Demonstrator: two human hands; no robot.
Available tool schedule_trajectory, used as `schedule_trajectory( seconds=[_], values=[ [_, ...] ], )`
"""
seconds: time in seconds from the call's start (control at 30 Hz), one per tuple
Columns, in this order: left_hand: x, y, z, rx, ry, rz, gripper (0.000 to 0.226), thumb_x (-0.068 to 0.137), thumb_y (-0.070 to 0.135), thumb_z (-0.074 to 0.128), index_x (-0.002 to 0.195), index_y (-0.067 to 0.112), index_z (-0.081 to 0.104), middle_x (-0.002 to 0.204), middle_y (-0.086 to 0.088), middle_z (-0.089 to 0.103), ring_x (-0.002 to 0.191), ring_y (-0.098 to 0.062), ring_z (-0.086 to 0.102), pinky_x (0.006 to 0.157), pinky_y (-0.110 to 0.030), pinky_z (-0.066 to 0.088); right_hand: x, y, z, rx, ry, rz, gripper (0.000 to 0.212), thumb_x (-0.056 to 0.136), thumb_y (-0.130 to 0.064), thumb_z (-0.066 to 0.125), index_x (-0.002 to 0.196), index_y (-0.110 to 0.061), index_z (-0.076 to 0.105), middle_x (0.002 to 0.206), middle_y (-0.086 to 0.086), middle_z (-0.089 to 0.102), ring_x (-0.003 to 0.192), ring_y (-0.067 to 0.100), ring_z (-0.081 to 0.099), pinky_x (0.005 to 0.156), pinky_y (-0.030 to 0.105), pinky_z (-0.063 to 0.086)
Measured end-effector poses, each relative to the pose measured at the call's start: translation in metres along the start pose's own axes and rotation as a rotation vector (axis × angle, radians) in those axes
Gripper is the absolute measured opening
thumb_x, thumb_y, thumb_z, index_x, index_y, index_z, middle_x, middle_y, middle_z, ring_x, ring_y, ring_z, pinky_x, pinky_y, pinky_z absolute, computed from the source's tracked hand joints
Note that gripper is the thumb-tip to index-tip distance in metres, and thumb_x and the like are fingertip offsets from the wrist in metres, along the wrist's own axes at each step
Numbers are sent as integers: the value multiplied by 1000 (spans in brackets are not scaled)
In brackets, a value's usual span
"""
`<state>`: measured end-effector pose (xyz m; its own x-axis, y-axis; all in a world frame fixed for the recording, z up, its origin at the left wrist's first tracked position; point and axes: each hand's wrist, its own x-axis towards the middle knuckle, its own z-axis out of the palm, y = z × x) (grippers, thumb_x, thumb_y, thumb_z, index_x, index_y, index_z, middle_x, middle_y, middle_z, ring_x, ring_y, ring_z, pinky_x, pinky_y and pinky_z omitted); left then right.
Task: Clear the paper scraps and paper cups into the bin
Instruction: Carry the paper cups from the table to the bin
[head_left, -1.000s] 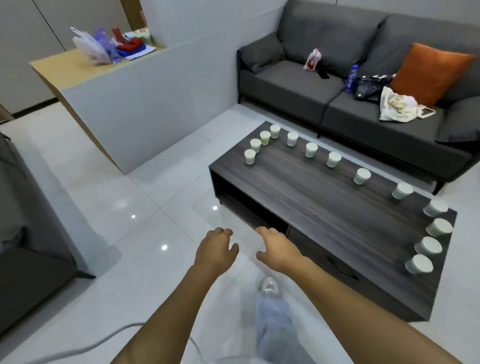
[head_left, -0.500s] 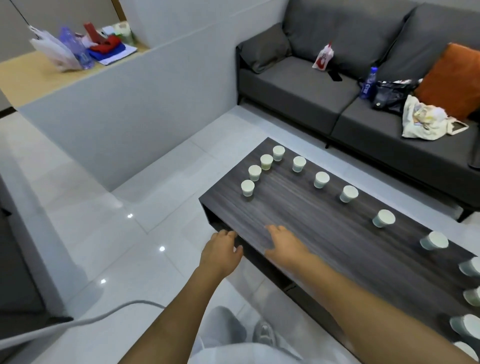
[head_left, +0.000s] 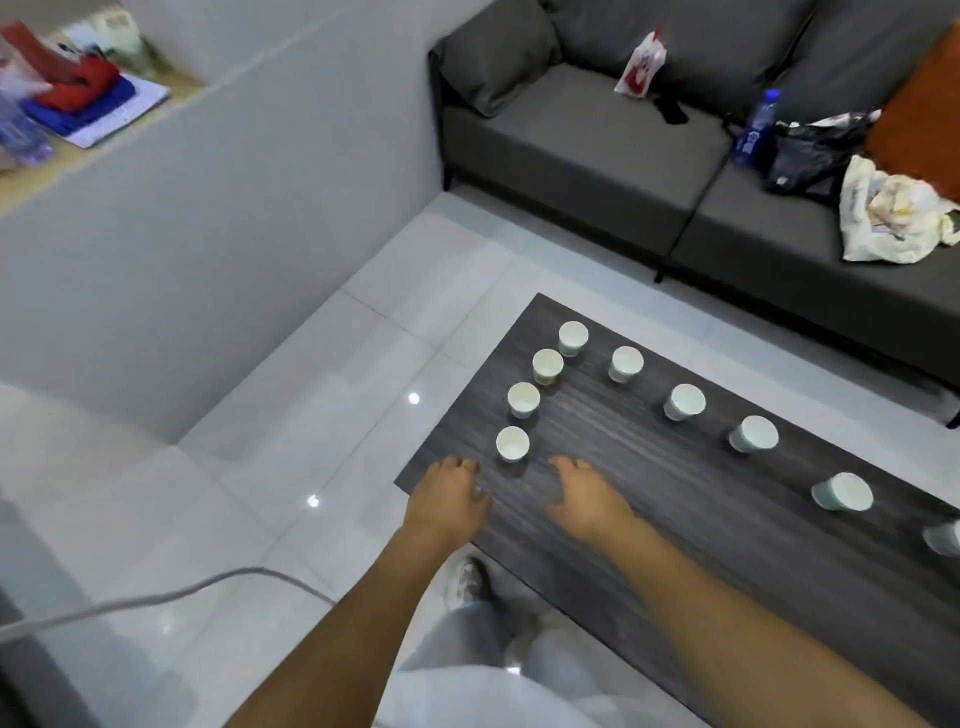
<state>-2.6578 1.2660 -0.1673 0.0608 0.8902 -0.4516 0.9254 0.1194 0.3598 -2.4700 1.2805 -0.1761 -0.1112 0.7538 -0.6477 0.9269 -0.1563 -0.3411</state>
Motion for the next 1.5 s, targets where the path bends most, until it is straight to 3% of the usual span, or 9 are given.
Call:
schedule_trajectory(
  seconds=[0.3, 0.57, 0.73, 1.1, 1.33, 1.5],
  values=[
    [109, -12, 1, 93, -168, 4, 43, 93, 34, 49, 131, 15, 48, 131, -7, 51, 118, -25, 49, 99, -35, 43, 101, -5, -28, 61, -46, 72, 59, 89, -31, 58, 141, -20, 32, 139, 8, 41, 125, 29, 46, 98, 43, 45],
    [201, -18, 70, 67, -132, 4, 40, 92, 29, 51, 129, 16, 47, 132, -5, 49, 123, -22, 44, 104, -32, 36, 217, 21, -22, 17, -39, 16, 61, 89, -23, 56, 144, -18, 30, 138, 11, 41, 126, 30, 42, 97, 39, 44],
    [245, -26, 132, 62, -120, 20, 49, 92, 37, 51, 135, 17, 39, 138, -4, 44, 127, -23, 40, 108, -34, 34, 289, 46, 3, 63, -13, -2, 67, 85, -22, 61, 145, -21, 30, 134, 10, 42, 126, 30, 42, 98, 40, 44],
    [270, -35, 195, 38, -136, 64, 69, 86, 47, 58, 143, 21, 30, 150, -1, 30, 138, -21, 26, 112, -35, 29, 356, 58, 38, 62, -6, -48, 68, 81, -26, 68, 139, -19, 33, 134, 10, 40, 121, 32, 45, 93, 45, 46],
    [268, -51, 192, 18, -104, 7, 69, 85, 39, 61, 144, 23, 29, 151, 2, 29, 137, -18, 26, 107, -36, 38, 368, 43, 49, 41, -1, -94, 80, 79, -29, 70, 143, -23, 24, 140, 7, 34, 126, 29, 36, 83, 38, 41],
    [265, -71, 186, 51, -61, -54, 68, 85, 37, 61, 144, 25, 29, 152, 2, 25, 138, -19, 19, 101, -37, 43, 374, 29, 60, -38, -4, -99, 80, 79, -36, 72, 143, -22, 26, 143, 7, 30, 131, 30, 31, 90, 44, 46]
  ],
)
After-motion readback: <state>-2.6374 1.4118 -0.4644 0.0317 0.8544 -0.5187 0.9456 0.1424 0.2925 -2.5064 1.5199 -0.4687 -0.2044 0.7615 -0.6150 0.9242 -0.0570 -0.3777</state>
